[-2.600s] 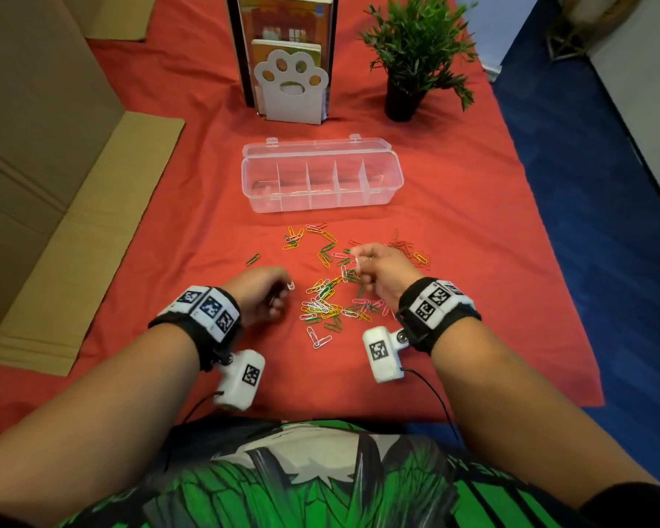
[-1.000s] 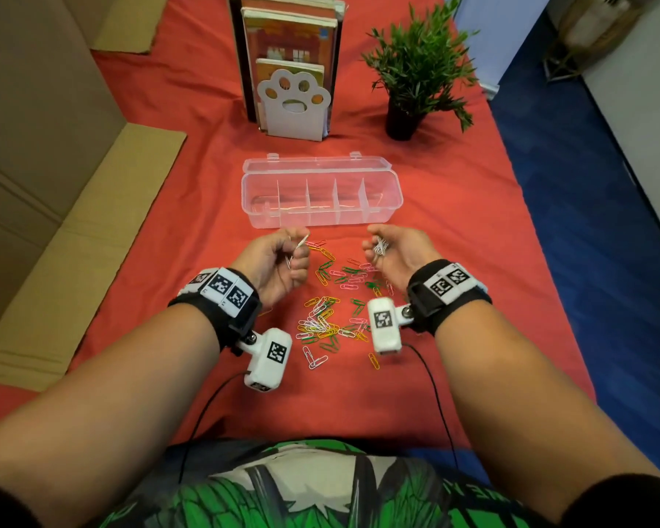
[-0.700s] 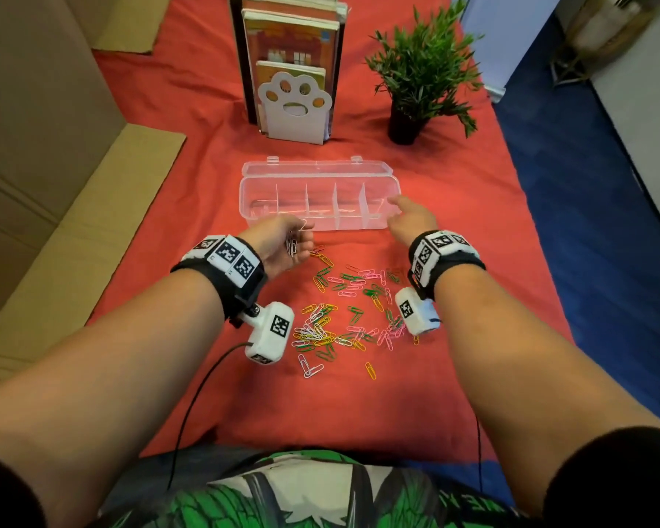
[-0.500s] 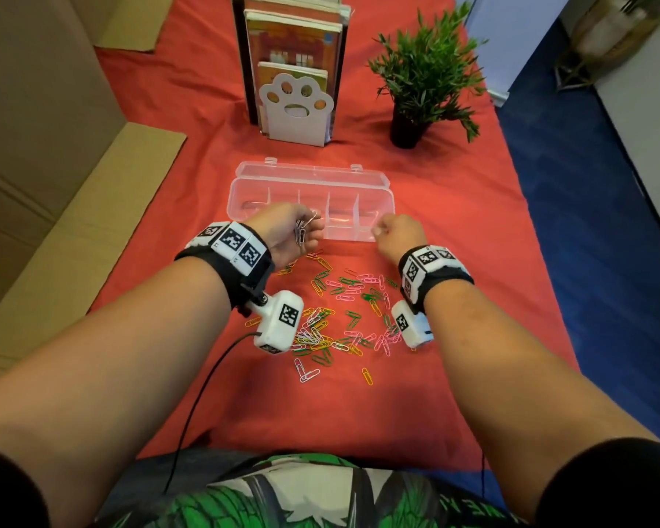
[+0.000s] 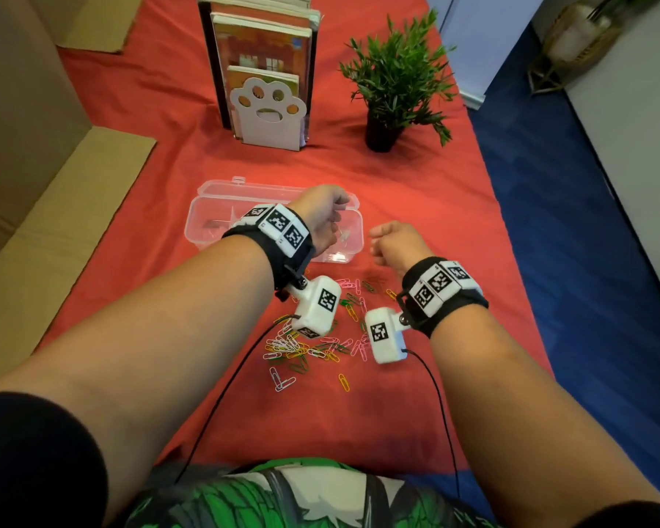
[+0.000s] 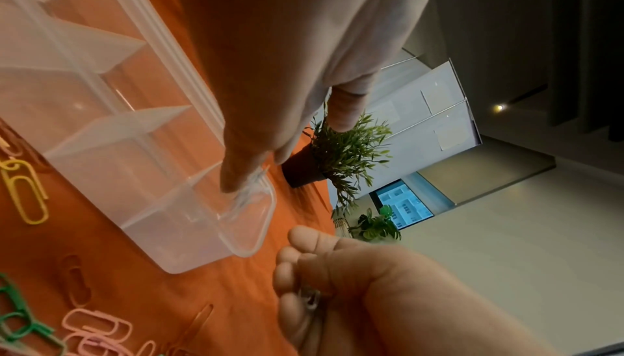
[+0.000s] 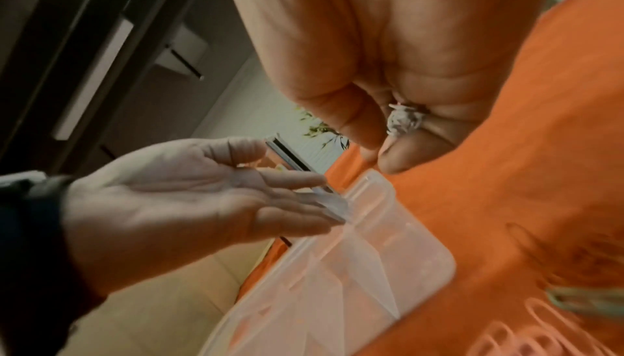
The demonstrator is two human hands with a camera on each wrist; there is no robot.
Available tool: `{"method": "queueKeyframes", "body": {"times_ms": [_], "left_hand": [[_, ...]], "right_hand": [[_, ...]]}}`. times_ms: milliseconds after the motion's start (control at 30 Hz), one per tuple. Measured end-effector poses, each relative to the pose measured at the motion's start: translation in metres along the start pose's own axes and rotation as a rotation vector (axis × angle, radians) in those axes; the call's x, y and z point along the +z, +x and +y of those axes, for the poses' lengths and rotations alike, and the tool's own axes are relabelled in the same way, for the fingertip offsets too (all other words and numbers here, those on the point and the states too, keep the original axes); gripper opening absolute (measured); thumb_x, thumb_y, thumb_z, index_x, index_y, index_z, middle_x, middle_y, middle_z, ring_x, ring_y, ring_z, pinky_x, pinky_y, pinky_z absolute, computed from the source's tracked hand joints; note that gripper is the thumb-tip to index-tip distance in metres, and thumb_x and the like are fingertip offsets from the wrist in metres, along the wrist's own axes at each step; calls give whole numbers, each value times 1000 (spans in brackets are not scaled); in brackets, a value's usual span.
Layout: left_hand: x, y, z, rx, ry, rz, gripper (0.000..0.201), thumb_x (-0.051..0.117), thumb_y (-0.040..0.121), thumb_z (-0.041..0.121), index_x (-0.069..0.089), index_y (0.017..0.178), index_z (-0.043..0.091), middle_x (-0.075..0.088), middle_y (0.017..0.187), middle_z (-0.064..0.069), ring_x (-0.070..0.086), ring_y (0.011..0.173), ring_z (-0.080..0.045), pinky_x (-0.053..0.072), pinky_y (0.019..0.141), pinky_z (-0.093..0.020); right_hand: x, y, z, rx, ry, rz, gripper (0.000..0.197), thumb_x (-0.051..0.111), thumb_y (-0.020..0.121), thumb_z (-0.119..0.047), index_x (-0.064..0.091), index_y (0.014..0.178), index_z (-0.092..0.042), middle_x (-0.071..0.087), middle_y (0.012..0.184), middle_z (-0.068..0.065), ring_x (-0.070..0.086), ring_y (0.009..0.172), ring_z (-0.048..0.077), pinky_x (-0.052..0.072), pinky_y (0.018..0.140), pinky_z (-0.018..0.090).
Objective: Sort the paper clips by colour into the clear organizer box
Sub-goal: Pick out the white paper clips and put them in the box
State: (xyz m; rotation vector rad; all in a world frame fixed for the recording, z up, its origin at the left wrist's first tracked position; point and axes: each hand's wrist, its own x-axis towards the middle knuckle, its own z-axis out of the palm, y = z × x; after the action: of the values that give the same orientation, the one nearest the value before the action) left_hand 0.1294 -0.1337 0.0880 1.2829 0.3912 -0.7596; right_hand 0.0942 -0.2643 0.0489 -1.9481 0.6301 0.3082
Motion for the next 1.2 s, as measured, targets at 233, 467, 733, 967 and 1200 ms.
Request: {"method": "queueKeyframes", "body": {"times_ms": [233,467,733,967,1200], "left_hand": [[-19,-1,-4,196,132,163,22,38,90,5,50,76,16,42,67,0,38,58,-10,33,56,-23],[-83,-37,-68,252,578,216,12,59,83,0,63,79,12,58,66,2,51,56,-9,46,55,-19],[-118,-60,-141,236,1007,115,8,72,74,8,72,82,10,59,58,11,52,43,10,40,53,-7],[-118,-65,-152,309,1266,140,16,74,71,22,70,86,18,64,79,2,56,74,-14,39,68,-20],[-127,-63,-144,306,1276,180,5,68,77,17,68,78,12,69,82,-8,57,74,-20,35,65,-22]], "right_hand": [[10,5,-33,-142,-166,-24,36,45,82,1,61,111,-12,66,108,15,65,92,28,53,86,39],[19,-30,-26,-290,-487,13,29,45,87,-3,68,103,-10,69,108,12,63,102,26,45,83,24],[66,-92,61,-382,-773,-254,20,54,86,-10,71,95,-12,66,102,13,62,98,28,45,81,28],[87,-109,102,-515,-914,-204,22,56,85,-10,55,106,-4,51,110,15,49,109,34,42,93,39],[75,-88,85,-279,-619,-130,9,52,87,-9,56,94,-12,61,100,10,57,94,26,43,80,29]]}}
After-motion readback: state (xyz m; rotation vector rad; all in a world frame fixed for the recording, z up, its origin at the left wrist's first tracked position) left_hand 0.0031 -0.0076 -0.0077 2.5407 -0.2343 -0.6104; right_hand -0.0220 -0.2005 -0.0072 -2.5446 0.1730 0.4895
